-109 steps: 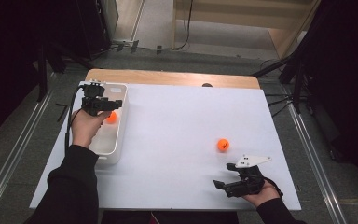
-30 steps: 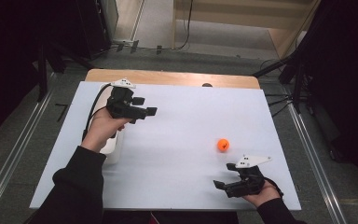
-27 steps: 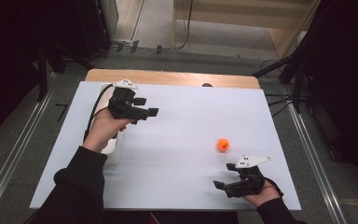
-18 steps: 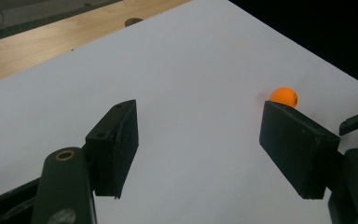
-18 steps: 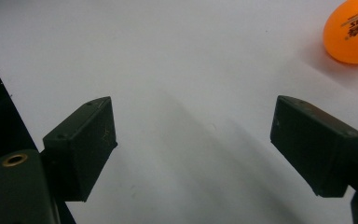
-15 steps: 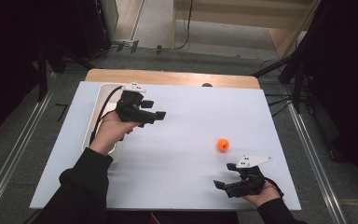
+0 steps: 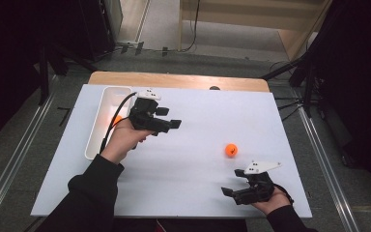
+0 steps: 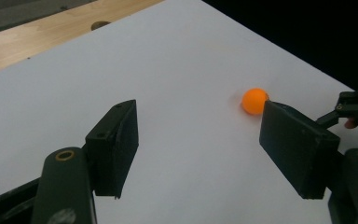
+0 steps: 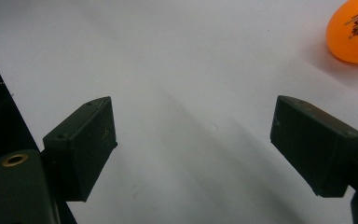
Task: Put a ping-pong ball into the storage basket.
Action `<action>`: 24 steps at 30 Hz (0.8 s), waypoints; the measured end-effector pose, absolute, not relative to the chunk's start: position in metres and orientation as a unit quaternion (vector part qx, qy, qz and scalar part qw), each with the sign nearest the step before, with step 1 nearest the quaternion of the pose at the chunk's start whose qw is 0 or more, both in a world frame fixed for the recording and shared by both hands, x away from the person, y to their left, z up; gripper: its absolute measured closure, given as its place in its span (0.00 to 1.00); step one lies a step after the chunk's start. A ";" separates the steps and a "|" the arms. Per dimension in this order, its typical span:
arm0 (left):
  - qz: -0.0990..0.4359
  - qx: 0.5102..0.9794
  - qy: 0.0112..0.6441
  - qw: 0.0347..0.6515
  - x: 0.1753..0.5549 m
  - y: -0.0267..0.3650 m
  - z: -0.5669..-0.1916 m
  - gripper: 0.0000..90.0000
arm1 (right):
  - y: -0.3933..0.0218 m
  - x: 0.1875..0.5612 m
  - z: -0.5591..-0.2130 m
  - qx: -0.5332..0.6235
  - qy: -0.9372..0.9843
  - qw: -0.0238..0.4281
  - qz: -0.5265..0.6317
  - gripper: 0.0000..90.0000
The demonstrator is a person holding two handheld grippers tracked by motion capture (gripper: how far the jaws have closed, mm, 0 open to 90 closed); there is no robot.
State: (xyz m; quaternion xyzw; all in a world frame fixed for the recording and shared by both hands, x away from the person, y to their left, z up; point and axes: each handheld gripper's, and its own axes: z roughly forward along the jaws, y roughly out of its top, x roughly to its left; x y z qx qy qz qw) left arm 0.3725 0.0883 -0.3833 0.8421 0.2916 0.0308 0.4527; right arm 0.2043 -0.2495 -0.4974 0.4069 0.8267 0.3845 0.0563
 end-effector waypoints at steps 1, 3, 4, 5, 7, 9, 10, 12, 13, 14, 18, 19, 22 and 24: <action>0.031 0.842 0.292 0.453 0.372 0.087 -0.383 0.32 | -0.249 0.204 -0.497 0.407 0.827 0.056 0.385 0.14; 0.015 0.840 0.291 0.458 0.371 0.085 -0.384 0.32 | -0.249 0.204 -0.497 0.407 0.826 0.056 0.385 0.14; 0.013 0.840 0.292 0.457 0.371 0.084 -0.384 0.32 | -0.249 0.204 -0.497 0.407 0.827 0.056 0.385 0.14; 0.017 0.838 0.291 0.460 0.370 0.082 -0.385 0.32 | -0.250 0.204 -0.497 0.407 0.827 0.056 0.385 0.14; 0.020 0.840 0.289 0.459 0.368 0.079 -0.387 0.32 | -0.250 0.204 -0.497 0.407 0.826 0.056 0.385 0.14; 0.026 0.842 0.287 0.456 0.367 0.076 -0.388 0.32 | -0.249 0.204 -0.497 0.408 0.826 0.056 0.385 0.14; 0.026 0.841 0.286 0.458 0.366 0.075 -0.388 0.32 | -0.249 0.204 -0.497 0.407 0.826 0.057 0.385 0.14; 0.032 0.843 0.284 0.455 0.365 0.072 -0.389 0.32 | -0.250 0.204 -0.497 0.407 0.826 0.056 0.385 0.14; 0.033 0.842 0.285 0.457 0.364 0.070 -0.390 0.32 | -0.250 0.204 -0.497 0.407 0.827 0.056 0.384 0.14; 0.035 0.843 0.283 0.455 0.364 0.070 -0.390 0.32 | -0.249 0.204 -0.497 0.407 0.827 0.056 0.384 0.14; 0.037 0.842 0.279 0.460 0.361 0.065 -0.392 0.32 | -0.249 0.204 -0.497 0.407 0.827 0.056 0.384 0.14; 0.038 0.842 0.281 0.460 0.360 0.064 -0.392 0.32 | -0.249 0.204 -0.497 0.406 0.827 0.056 0.384 0.14; 0.038 0.842 0.278 0.462 0.359 0.060 -0.394 0.32 | -0.249 0.204 -0.497 0.406 0.827 0.056 0.384 0.14; 0.040 0.842 0.279 0.460 0.358 0.058 -0.396 0.32 | -0.249 0.204 -0.497 0.406 0.827 0.056 0.384 0.14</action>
